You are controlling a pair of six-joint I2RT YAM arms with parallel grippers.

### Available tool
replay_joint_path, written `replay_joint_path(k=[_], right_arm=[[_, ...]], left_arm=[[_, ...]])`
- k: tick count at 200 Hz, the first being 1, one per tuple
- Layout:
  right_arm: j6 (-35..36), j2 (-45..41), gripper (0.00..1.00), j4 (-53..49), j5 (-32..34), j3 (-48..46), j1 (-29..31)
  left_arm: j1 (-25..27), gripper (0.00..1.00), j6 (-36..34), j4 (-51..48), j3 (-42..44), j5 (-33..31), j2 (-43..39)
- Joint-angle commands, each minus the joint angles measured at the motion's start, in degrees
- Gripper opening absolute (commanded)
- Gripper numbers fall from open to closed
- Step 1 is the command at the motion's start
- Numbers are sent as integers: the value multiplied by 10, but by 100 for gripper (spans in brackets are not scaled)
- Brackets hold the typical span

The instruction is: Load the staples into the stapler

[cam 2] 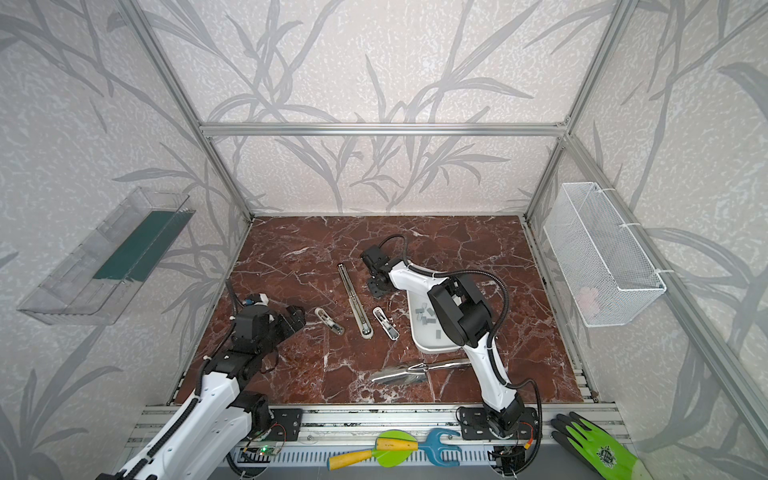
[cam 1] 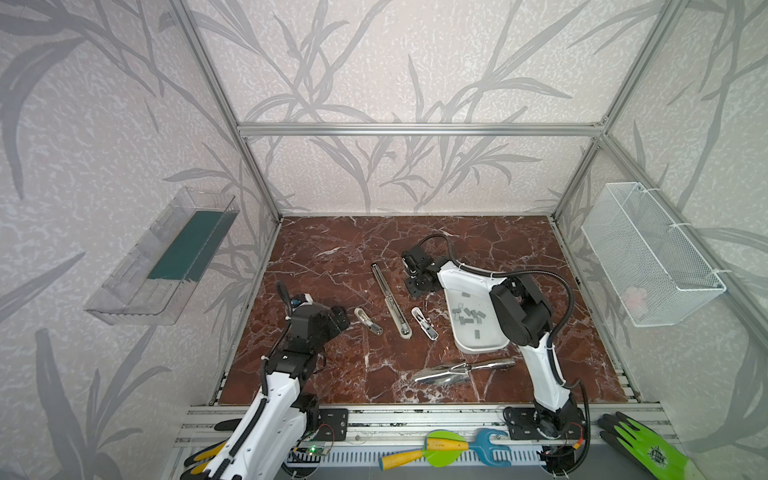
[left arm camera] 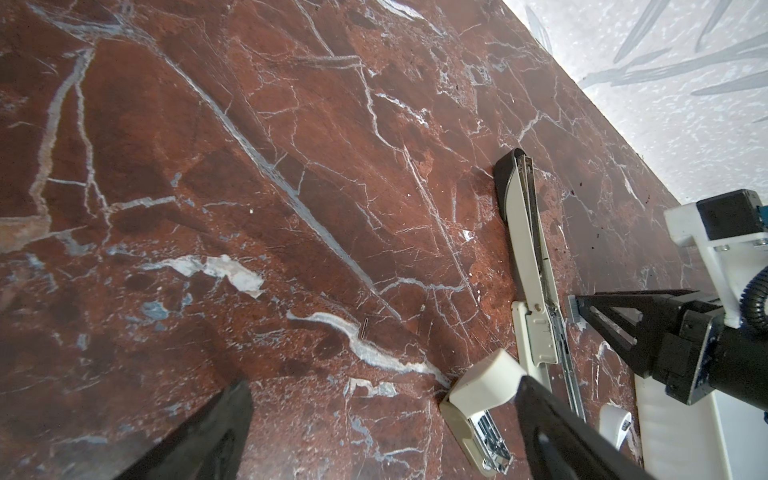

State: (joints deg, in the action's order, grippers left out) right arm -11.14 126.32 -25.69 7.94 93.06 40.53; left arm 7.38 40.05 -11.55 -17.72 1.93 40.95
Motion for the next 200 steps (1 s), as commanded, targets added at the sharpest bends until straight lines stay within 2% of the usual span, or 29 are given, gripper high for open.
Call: replay_joint_path(k=[1,39,122,200], right_arm=[[-16,-42,35,-8,4,7,1],[-37,-64,35,14,-33,-9,8],[-58,9,36,-50,-52,56,21],[-60,37,36,-93,-15,89,25]], left_arm=[[-3,99,-3,5,7,2,-4],[-3,99,-2,4,8,1,-5],[-4,99,-2,6,8,4,-6],[-4,99,-2,5,10,6,-9]])
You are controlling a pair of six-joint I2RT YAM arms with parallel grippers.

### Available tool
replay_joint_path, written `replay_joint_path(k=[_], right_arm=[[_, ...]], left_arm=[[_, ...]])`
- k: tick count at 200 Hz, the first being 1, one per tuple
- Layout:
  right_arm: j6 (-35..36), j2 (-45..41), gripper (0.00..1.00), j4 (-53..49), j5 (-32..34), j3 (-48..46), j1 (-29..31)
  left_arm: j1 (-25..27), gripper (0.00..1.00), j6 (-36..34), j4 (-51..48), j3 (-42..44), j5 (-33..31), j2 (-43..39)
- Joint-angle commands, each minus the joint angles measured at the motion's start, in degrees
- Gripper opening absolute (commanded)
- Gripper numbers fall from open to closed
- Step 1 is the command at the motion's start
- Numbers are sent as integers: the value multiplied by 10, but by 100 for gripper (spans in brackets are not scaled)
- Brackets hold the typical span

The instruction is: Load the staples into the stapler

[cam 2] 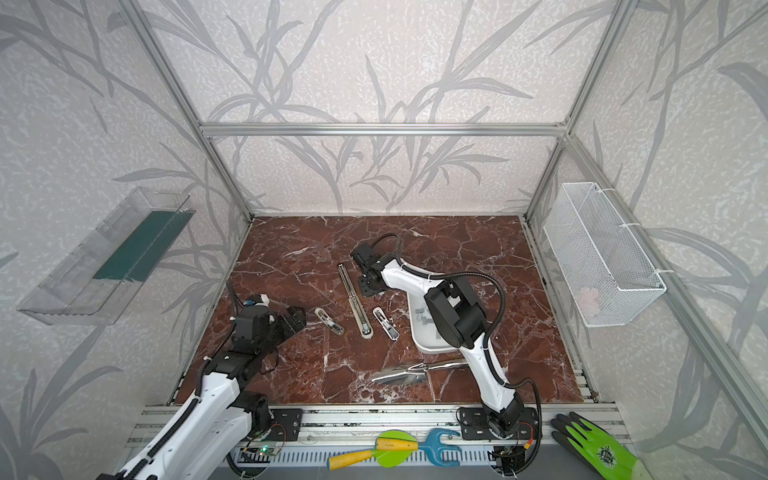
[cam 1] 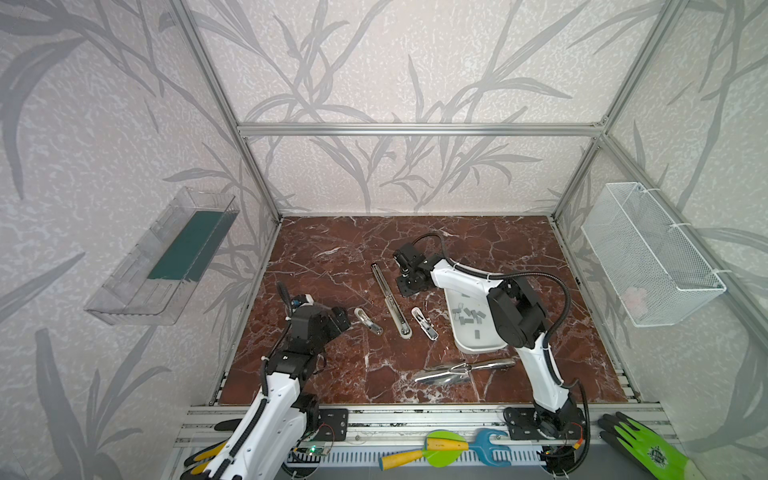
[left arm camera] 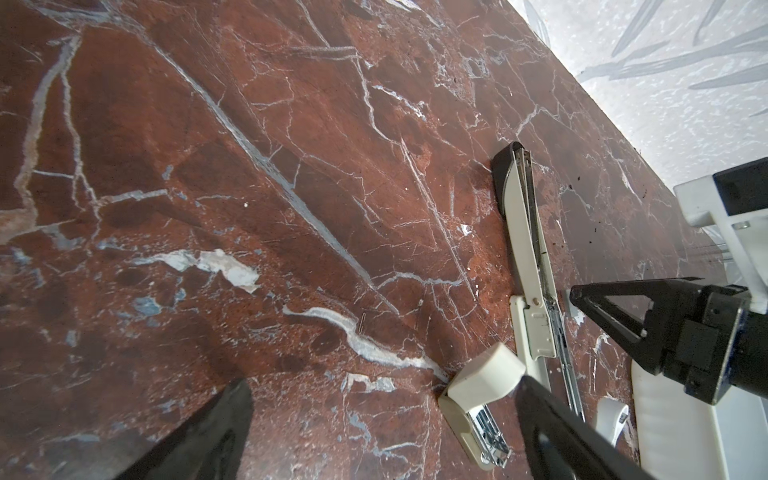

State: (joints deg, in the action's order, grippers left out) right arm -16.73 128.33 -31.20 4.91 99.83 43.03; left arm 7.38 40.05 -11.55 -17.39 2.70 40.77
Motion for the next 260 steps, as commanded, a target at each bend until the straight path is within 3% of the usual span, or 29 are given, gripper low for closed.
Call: replay_joint_path(k=[1,163,260], right_arm=[[-4,18,36,-38,15,22,0],[2,58,29,-64,20,61,4],[1,49,17,-69,30,56,7]], left_arm=[[-4,99,-2,4,7,-2,-7],[-4,99,-2,6,7,-3,-6],[-4,99,-2,6,7,-2,-5]])
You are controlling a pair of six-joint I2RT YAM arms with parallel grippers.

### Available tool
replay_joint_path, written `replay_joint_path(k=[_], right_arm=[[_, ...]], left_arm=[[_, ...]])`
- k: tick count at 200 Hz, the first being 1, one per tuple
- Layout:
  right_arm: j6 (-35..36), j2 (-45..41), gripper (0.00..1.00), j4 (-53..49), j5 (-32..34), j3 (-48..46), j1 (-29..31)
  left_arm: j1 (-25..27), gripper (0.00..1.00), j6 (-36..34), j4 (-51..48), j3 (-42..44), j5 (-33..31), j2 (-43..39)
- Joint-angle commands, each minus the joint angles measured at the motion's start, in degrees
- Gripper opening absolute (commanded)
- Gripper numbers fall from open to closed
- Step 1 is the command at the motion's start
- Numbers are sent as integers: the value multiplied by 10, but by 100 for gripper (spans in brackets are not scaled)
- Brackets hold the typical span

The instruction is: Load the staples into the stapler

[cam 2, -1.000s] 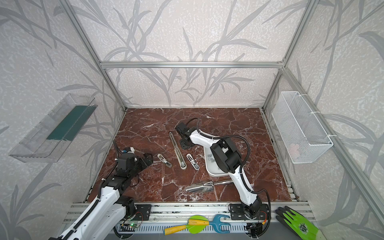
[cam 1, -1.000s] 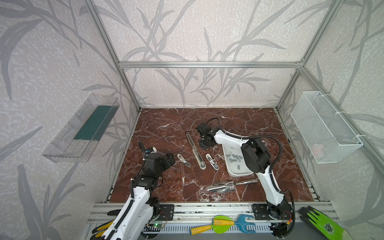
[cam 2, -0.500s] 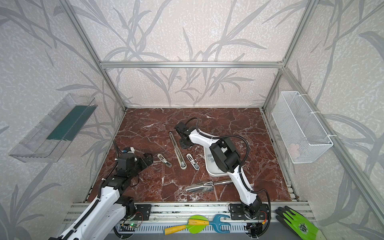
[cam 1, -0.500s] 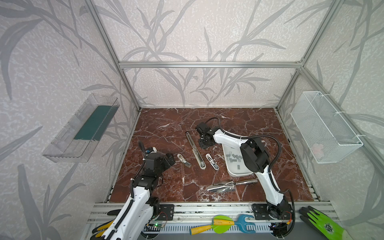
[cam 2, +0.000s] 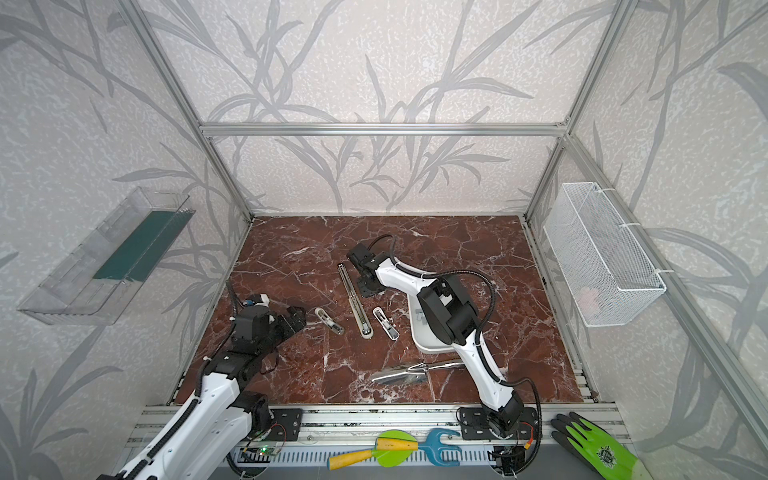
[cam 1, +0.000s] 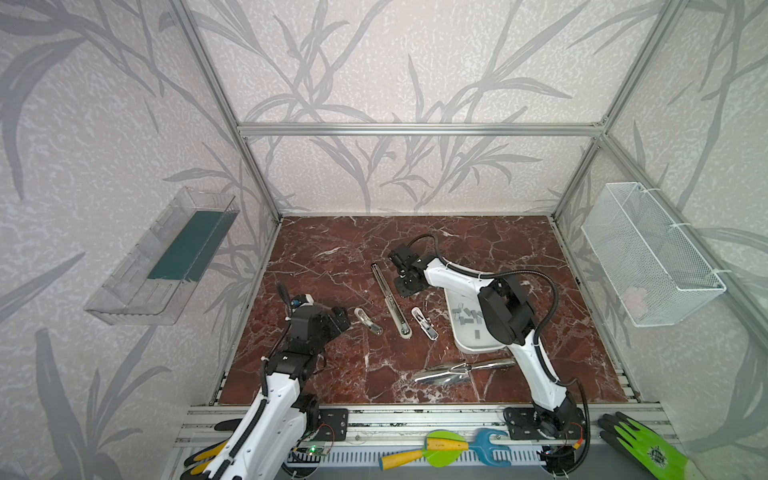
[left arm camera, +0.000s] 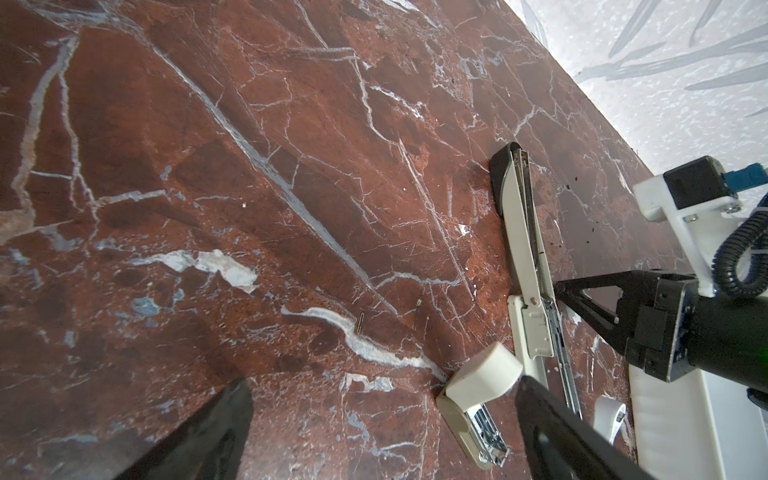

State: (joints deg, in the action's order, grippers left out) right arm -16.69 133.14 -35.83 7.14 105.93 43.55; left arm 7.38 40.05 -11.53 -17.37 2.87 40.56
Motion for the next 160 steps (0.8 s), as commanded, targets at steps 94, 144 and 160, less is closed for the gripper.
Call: replay_joint_path(k=[94,144,160], right_arm=[[-15,-117,14,45,20,-82,26],[-26,-193,11,128,32,-156,83],[-40,-212,11,169,14,-190,100]], left_arm=[[-4,99,-2,7,7,-2,-1],[-5,99,-2,7,6,5,1],[-5,99,-1,6,6,6,0]])
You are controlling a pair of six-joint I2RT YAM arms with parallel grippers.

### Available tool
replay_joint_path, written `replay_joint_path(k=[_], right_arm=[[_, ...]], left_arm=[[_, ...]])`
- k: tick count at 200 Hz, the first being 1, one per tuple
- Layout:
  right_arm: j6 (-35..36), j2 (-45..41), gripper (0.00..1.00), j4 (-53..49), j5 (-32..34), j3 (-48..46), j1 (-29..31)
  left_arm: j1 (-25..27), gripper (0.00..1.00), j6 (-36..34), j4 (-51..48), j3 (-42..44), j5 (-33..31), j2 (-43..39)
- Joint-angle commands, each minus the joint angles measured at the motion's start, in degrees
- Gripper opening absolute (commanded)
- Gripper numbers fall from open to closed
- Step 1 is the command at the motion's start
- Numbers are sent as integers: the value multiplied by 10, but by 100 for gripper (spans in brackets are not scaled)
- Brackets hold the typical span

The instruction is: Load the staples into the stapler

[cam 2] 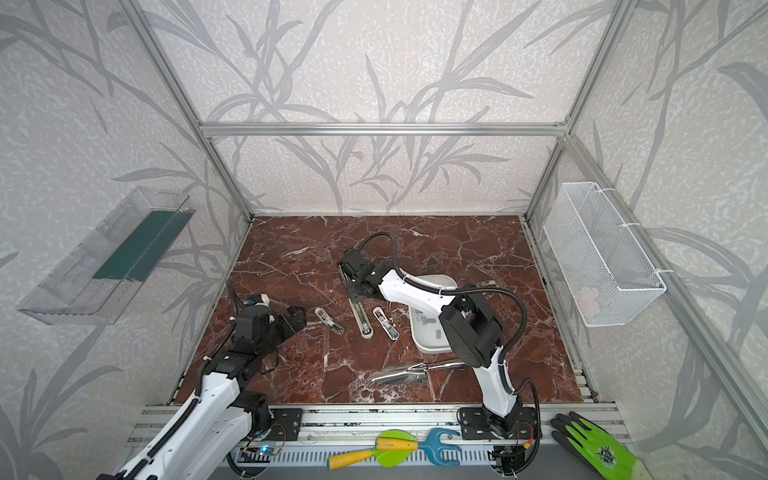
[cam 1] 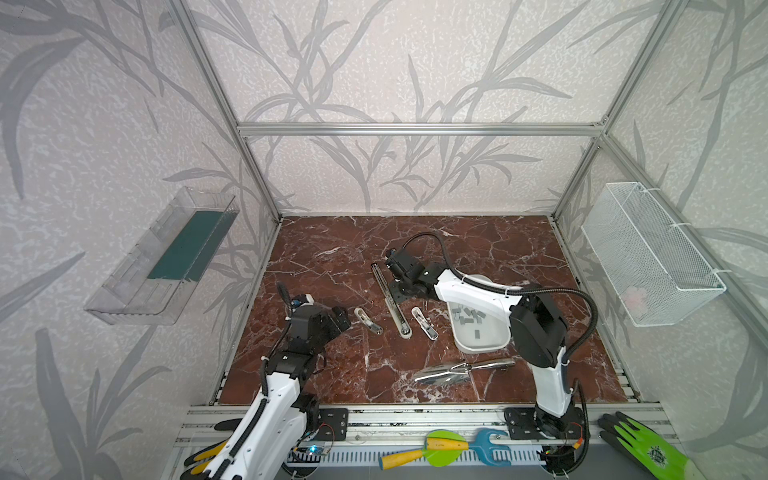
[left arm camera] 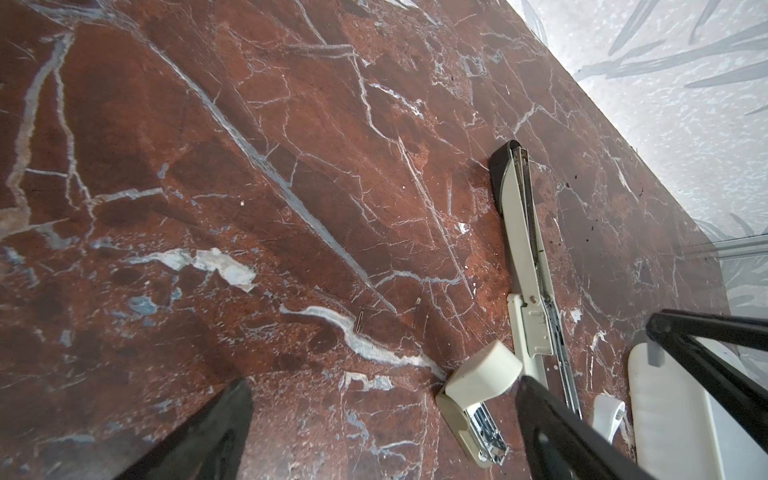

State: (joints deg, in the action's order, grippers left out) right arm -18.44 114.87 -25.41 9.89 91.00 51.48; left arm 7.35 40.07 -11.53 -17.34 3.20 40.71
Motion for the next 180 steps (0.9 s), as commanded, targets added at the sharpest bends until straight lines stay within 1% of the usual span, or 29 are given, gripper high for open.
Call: replay_joint_path(k=[1,30,43,46,50,78,89,119,180], right_arm=[[-23,-31,10,68,-15,-43,21],[-51,-58,10,145,-60,-98,58],[-52,-64,11,168,-65,-114,68],[-53,-65,11,172,-65,-117,85],[-53,-66,11,178,-65,-121,91],[-53,-71,11,210,-68,-147,106],[-51,-70,11,216,-66,-151,108],[-48,-57,11,219,-64,-150,111],[-39,-23,11,201,-42,-130,112]], left_arm=[[-5,99,-1,6,6,3,-1],[-5,99,0,6,7,4,-3],[-5,99,0,6,7,4,-3],[-5,99,0,7,7,5,-3],[-5,99,0,7,8,6,-2],[-4,99,0,7,7,7,-2],[-5,99,0,8,7,10,-3],[-5,95,0,15,11,17,1],[-5,95,-1,22,9,27,9]])
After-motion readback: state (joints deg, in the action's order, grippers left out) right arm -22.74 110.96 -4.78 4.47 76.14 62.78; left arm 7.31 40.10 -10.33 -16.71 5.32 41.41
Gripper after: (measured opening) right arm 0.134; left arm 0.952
